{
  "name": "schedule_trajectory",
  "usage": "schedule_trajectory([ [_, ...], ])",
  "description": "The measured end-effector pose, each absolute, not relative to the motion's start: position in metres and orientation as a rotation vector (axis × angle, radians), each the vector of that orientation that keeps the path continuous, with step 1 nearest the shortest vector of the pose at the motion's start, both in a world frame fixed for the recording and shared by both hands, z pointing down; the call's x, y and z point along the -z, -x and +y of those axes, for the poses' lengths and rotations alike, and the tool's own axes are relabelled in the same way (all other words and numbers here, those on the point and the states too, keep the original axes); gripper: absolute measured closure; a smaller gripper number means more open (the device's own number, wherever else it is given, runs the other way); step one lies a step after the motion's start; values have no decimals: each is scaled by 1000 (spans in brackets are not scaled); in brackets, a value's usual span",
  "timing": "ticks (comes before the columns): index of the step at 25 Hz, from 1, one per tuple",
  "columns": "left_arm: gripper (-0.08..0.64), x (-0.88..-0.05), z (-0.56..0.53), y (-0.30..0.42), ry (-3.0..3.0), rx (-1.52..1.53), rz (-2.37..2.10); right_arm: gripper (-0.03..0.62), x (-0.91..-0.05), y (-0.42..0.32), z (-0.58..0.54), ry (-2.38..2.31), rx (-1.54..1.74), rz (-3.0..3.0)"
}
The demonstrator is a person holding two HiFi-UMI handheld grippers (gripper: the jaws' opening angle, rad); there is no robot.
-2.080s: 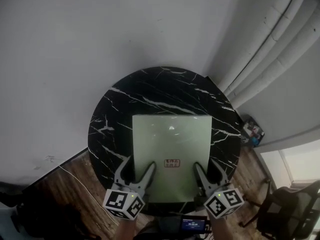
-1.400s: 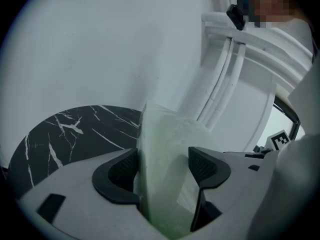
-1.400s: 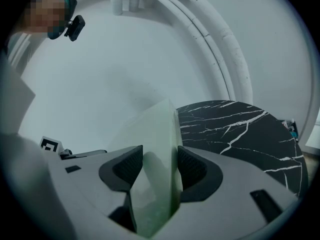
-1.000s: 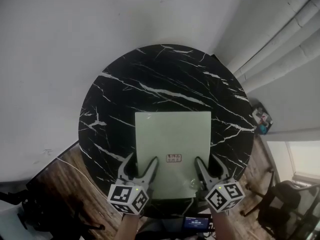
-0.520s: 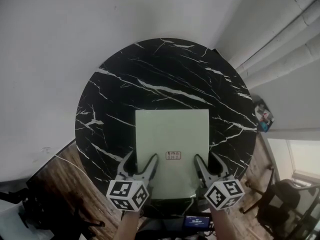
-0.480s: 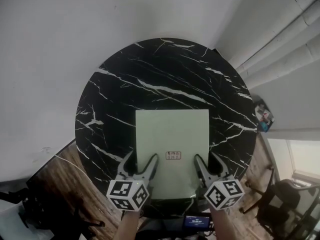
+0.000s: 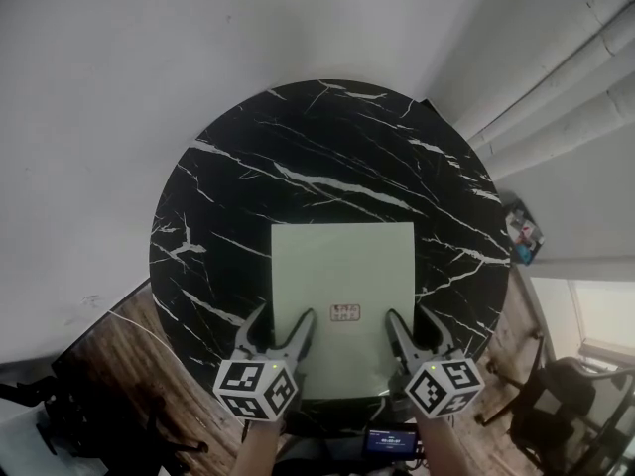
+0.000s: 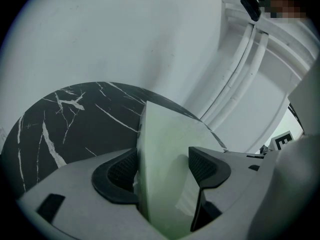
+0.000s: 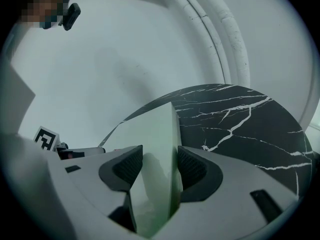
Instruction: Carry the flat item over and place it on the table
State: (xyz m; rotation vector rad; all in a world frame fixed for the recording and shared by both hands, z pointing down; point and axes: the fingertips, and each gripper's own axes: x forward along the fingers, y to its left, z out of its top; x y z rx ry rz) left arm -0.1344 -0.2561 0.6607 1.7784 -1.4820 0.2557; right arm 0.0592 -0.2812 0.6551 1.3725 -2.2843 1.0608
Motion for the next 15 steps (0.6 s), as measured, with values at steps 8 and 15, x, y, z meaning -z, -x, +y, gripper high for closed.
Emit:
schedule_trajectory([
  [8,236,-657,-255,139,-1793,-247,-1506,383,-653,-60,-281,-1397,-1047,-2269],
  [15,350,-629,-257,153,-1863,-256,-1667,383,-641,-64,-282,-1440,-1016,-2281],
])
